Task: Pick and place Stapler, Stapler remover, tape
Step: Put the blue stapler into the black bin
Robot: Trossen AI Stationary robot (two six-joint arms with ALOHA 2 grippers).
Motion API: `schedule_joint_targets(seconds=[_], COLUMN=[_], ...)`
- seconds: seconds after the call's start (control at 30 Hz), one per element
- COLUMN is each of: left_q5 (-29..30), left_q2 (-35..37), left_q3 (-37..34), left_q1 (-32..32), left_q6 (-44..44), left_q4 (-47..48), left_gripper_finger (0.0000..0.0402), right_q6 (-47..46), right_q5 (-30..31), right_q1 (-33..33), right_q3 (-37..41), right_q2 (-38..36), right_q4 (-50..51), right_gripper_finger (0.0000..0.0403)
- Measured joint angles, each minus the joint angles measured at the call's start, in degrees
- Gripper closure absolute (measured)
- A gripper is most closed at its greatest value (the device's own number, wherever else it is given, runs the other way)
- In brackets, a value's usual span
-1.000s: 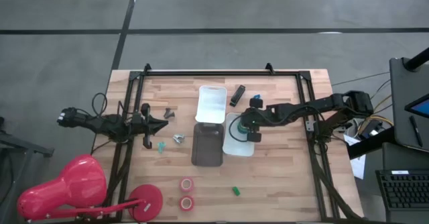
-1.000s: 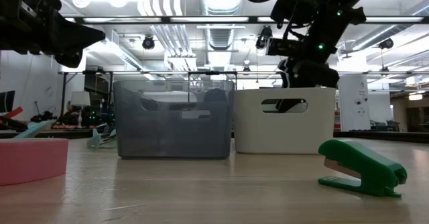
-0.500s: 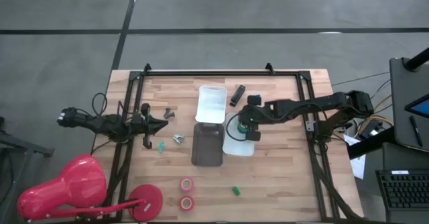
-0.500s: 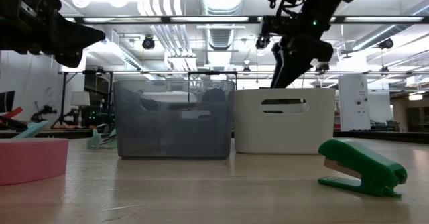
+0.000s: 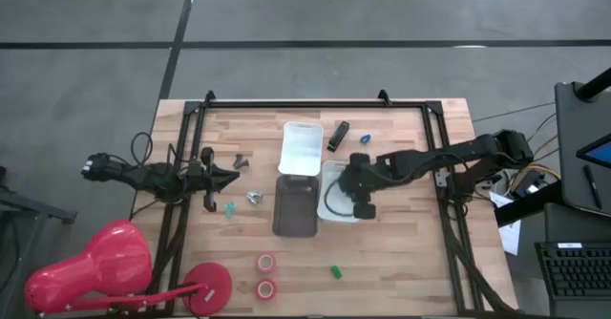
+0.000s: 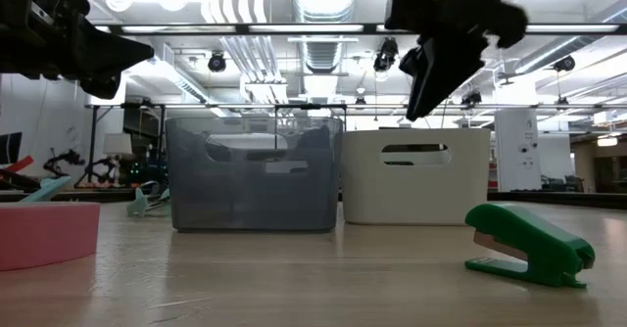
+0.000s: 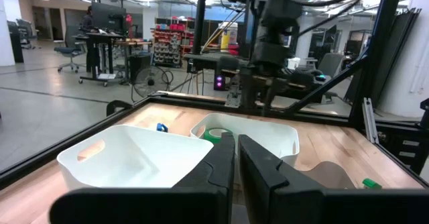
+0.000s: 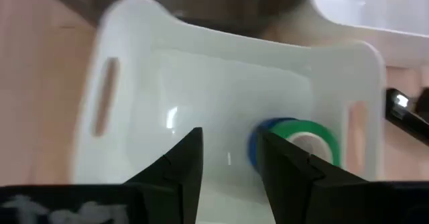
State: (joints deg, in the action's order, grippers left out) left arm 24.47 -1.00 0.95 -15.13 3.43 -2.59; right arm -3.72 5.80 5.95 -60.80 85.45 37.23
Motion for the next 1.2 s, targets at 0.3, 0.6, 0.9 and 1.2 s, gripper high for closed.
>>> schedule_joint_targets(seconds=[0.3, 0.6, 0.9, 1.2], left_q5=[0.0, 0.0, 0.0, 0.0], left_q2=[0.0, 0.0, 0.0, -0.1], left_q3=[0.0, 0.0, 0.0, -0.1], left_q1=[0.0, 0.0, 0.0, 0.0], left_q6=[0.0, 0.0, 0.0, 0.0], left_q4=[0.0, 0.0, 0.0, -0.3], left_gripper_finger=[0.0378, 0.0378, 0.0378, 0.0378], right_q6=[-5.9, -12.2, -23.1, -23.6], right_q5=[0.1, 0.1, 0.2, 0.1], right_q1=[8.1, 18.2, 23.9, 25.9], right_q3=[-2.0, -1.6, -1.5, -1.4], right_q2=[-0.3, -0.1, 0.5, 1.8], right_q4=[0.0, -10.6, -13.3, -13.9], right_gripper_finger=[0.0285, 0.0286, 0.0299, 0.0323])
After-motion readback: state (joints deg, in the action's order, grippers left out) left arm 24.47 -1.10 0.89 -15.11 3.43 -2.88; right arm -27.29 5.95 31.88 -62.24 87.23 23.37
